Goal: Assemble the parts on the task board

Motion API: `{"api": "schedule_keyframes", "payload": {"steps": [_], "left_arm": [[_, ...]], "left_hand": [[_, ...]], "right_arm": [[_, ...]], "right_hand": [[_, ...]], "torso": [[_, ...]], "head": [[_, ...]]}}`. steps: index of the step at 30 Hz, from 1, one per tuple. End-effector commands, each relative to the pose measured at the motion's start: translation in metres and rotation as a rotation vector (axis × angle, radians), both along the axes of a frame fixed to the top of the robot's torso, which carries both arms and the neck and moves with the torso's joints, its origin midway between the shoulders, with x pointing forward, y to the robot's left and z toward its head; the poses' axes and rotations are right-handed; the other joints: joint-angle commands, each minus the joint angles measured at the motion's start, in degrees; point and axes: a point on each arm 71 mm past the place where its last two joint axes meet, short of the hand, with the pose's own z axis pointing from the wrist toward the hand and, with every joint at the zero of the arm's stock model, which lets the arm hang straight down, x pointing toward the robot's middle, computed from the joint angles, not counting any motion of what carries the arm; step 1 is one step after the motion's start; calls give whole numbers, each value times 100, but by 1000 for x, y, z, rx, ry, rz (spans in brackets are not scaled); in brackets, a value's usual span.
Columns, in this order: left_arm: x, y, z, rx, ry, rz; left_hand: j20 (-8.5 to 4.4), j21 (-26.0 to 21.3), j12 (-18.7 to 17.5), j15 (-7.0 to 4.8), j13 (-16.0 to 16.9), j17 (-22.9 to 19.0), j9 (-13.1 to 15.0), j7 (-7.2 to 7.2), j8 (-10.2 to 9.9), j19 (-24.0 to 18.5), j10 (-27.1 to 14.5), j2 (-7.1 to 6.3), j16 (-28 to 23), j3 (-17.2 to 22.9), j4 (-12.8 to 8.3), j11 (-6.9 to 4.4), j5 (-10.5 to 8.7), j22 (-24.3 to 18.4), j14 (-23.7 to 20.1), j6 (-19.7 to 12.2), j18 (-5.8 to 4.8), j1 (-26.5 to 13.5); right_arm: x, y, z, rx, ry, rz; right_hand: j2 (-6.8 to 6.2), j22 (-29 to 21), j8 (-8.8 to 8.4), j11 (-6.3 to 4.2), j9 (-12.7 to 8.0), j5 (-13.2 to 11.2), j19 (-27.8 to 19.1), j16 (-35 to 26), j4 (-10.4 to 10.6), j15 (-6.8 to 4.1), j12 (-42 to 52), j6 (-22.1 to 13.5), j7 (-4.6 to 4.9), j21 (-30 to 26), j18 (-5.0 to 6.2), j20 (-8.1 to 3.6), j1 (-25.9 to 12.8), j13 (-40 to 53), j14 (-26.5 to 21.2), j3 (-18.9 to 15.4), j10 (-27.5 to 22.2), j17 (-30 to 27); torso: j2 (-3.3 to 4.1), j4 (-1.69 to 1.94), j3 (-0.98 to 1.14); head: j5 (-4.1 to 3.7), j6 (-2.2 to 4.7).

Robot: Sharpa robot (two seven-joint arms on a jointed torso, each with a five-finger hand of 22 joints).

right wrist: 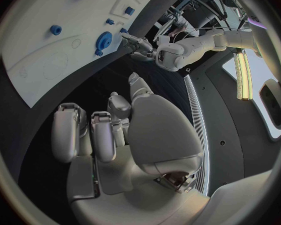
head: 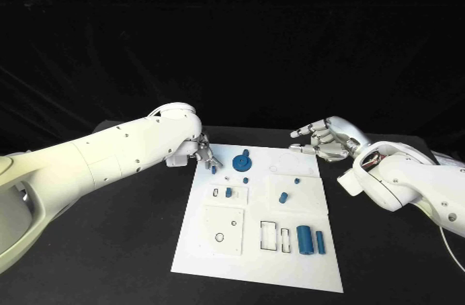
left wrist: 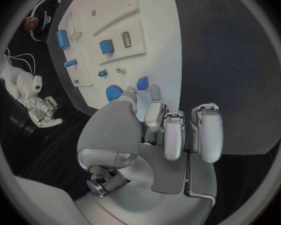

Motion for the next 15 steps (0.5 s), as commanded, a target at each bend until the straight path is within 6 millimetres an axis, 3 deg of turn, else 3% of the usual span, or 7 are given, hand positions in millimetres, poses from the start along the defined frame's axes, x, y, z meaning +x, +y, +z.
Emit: {"api": "schedule_keyframes", "payload": {"steps": [1,15], "left_arm": [[-3,-3,-4,-13,46,-15],[-4,-5,-8,-32,38,-9]], "left_hand": [[-7,20,32,-37,-2,1510,-9,-2,38,331,45,27,18,-28,-14,-4,0,959,594,37,17,49],[-22,5,24,-50,-12,1510,-29,-13,45,321,38,221,18,119,-120,-15,11,948,594,19,21,482]], "right_arm": [[-1,2,-1,-8,2,16],[0,2,-1,-9,3,16]], "right_hand": [[-16,-7,-7,0,1,6,-25,-27,-3,-38,-25,49,-5,-20,82,-6,-61,1,460,-33,-32,956],[-16,-7,-7,0,1,6,-25,-27,-3,-38,-25,49,-5,-20,82,-6,-61,1,460,-33,-32,956]], "torso": [[4,-2,-1],[3,0,-2]], "head": [[6,0],[-2,-7]]}}
